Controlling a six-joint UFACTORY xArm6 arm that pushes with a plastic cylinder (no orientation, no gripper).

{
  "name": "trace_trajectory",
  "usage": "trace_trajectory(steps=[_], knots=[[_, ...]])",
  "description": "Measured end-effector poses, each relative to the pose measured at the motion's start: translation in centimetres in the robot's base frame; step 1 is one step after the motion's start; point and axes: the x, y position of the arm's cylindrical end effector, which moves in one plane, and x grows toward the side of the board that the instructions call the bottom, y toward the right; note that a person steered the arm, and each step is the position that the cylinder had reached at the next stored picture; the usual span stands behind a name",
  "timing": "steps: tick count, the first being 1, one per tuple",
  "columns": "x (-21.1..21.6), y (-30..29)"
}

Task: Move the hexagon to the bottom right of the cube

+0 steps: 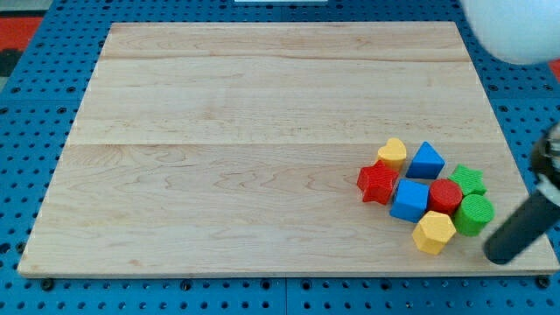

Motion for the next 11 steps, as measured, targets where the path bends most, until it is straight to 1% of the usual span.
trace_trajectory(steps=[1, 2, 3, 4, 5, 6, 9, 10, 11], knots=[[-5.2, 0.0], [-6.0, -0.3], [-3.8, 0.2], [2.6, 1.4], [2.5, -0.1], [2.1, -5.2], [-0.7, -5.1], [-3.6, -5.1], [-3.5, -3.2]])
